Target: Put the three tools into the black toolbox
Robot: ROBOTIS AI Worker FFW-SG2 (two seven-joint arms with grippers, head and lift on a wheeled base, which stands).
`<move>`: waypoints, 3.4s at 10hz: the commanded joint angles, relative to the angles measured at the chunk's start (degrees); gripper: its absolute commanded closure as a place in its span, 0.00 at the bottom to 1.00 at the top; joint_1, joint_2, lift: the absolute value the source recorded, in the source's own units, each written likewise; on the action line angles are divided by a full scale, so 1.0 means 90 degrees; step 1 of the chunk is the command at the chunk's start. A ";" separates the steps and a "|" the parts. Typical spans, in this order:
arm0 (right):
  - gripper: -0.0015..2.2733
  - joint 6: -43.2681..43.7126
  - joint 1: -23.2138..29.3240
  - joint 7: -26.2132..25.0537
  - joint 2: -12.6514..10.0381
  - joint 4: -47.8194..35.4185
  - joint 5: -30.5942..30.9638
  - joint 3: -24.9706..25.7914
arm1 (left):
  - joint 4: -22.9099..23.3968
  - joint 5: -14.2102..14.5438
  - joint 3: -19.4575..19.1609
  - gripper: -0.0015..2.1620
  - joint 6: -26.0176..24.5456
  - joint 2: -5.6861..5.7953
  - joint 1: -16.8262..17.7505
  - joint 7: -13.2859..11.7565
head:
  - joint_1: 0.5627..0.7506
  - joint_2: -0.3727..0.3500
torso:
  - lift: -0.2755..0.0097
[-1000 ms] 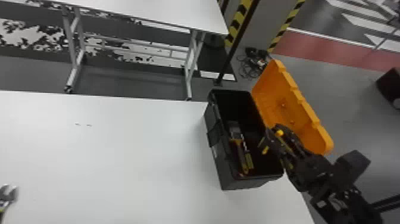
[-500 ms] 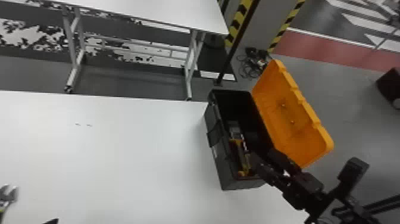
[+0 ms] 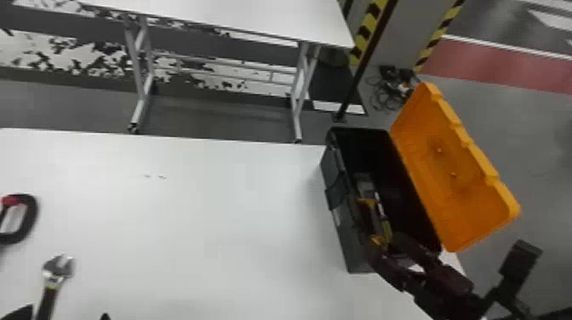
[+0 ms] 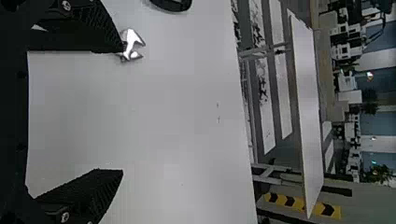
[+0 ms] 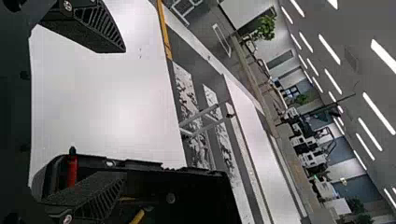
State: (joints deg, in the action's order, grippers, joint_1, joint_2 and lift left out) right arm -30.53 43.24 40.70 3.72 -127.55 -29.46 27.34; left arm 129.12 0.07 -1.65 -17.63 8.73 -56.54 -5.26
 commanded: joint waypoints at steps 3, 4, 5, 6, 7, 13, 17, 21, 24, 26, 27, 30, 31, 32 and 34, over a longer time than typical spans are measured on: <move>0.03 0.0466 0.0176 -0.0001 -0.0208 0.0002 0.0197 -0.0459 | 0.0194 0.0618 -0.0969 0.04 -0.1181 -0.0306 0.0042 -0.0353 | 0.70 0.52 | 0.79; 0.03 0.0525 0.0254 0.0009 -0.0227 -0.0007 0.0217 -0.0508 | 0.0185 0.0862 -0.1311 0.04 -0.1396 -0.0355 0.0101 -0.0451 | 0.70 0.60 | 0.79; 0.03 0.0662 0.0332 -0.0001 -0.0227 -0.0017 0.0217 -0.0557 | 0.0136 0.1155 -0.1672 0.04 -0.1435 -0.0452 0.0130 -0.0685 | 0.70 0.64 | 0.79; 0.03 0.1052 0.0449 -0.0001 -0.0237 -0.0027 0.0285 -0.0655 | 0.0048 0.1448 -0.1926 0.04 -0.1494 -0.0521 0.0189 -0.0803 | 0.70 0.70 | 0.79; 0.03 0.1423 0.0566 0.0009 -0.0247 -0.0076 0.0412 -0.0782 | -0.0099 0.1672 -0.2082 0.04 -0.1514 -0.0531 0.0277 -0.0881 | 0.70 0.77 | 0.79; 0.04 0.1736 0.0830 -0.0011 -0.0354 -0.0320 0.0735 -0.1055 | -0.0294 0.1965 -0.2375 0.04 -0.3310 -0.0501 0.0882 -0.1379 | 0.70 0.93 | 0.79; 0.04 0.1736 0.0820 -0.0011 -0.0364 -0.0320 0.0754 -0.1045 | -0.0274 0.1711 -0.2072 0.05 -0.4033 -0.0462 0.1126 -0.1457 | 0.70 0.87 | 0.79; 0.04 0.1736 0.0762 -0.0021 -0.0374 -0.0281 0.0744 -0.0987 | 0.0653 0.1418 -0.2131 0.07 -0.5791 -0.0443 0.1146 -0.1017 | 0.70 0.84 | 0.79; 0.04 0.1736 0.0732 -0.0011 -0.0364 -0.0251 0.0744 -0.0928 | 0.0898 0.0969 -0.2160 0.07 -0.6533 -0.0345 0.1244 -0.0910 | 0.70 0.93 | 0.79; 0.04 0.1736 0.0703 -0.0011 -0.0364 -0.0232 0.0735 -0.0899 | 0.0898 0.0676 -0.1965 0.07 -0.6826 -0.0286 0.1312 -0.0910 | 0.70 0.95 | 0.79; 0.04 0.1736 0.0625 -0.0001 -0.0354 -0.0203 0.0725 -0.0899 | 0.0907 0.0569 -0.1906 0.07 -0.6982 -0.0257 0.1351 -0.0910 | 0.70 0.96 | 0.79; 0.04 0.1755 0.0469 0.0116 -0.0315 -0.0056 0.0529 -0.0752 | 0.1220 0.0217 -0.1692 0.07 -0.7959 -0.0267 0.1507 -0.0910 | 0.70 0.94 | 0.79; 0.04 0.1775 0.0410 0.0184 -0.0305 0.0051 0.0422 -0.0655 | 0.1366 0.0139 -0.1662 0.07 -0.8044 -0.0267 0.1507 -0.0910 | 0.70 0.93 | 0.79; 0.04 0.1755 0.0371 0.0282 -0.0296 0.0129 0.0305 -0.0547 | 0.1474 0.0090 -0.1652 0.07 -0.8044 -0.0267 0.1546 -0.0910 | 0.70 0.92 | 0.79; 0.04 0.1755 0.0322 0.0370 -0.0276 0.0198 0.0139 -0.0371 | 0.1435 0.0041 -0.1565 0.07 -0.8044 -0.0277 0.1683 -0.0910 | 0.70 0.85 | 0.79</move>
State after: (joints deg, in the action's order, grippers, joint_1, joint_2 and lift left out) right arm -14.74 46.28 44.07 1.15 -125.91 -27.74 23.52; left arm 142.28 0.65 -16.05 -89.95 6.26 -41.76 -13.45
